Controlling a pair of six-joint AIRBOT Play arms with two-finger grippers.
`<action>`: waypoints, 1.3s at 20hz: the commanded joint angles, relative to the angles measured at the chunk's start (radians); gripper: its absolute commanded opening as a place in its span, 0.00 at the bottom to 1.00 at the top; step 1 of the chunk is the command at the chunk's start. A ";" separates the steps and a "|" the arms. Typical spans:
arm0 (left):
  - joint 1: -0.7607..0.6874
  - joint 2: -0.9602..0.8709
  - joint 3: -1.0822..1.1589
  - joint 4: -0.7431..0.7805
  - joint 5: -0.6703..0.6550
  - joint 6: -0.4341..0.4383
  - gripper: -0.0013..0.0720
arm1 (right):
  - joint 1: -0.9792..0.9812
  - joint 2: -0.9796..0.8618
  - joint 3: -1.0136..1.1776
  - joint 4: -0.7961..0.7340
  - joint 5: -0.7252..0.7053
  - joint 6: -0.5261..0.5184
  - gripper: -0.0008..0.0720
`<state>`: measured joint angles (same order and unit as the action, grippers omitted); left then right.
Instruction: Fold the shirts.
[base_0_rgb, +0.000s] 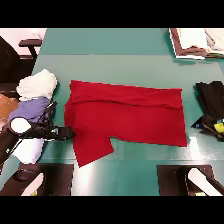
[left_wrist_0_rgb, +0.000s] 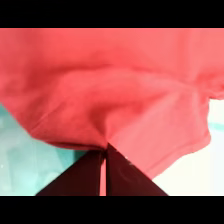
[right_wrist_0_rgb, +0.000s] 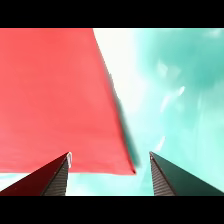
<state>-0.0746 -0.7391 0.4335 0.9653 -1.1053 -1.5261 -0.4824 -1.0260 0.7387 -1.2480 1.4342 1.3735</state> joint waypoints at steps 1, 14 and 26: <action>-0.001 0.037 0.006 0.015 -0.016 -0.012 0.05 | -0.114 -0.054 -0.131 0.051 -0.038 -0.016 0.74; -0.001 0.163 0.071 0.153 -0.283 -0.076 0.05 | 0.126 0.021 -0.157 -0.045 0.006 -0.032 0.03; -0.001 -0.045 0.346 0.159 -0.126 0.032 0.05 | 0.281 0.009 0.191 -0.053 0.011 0.026 0.03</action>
<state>-0.0753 -0.6491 0.6907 1.1164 -1.3811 -1.5707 -0.2737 -0.9211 0.8268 -1.3067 1.4975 1.3811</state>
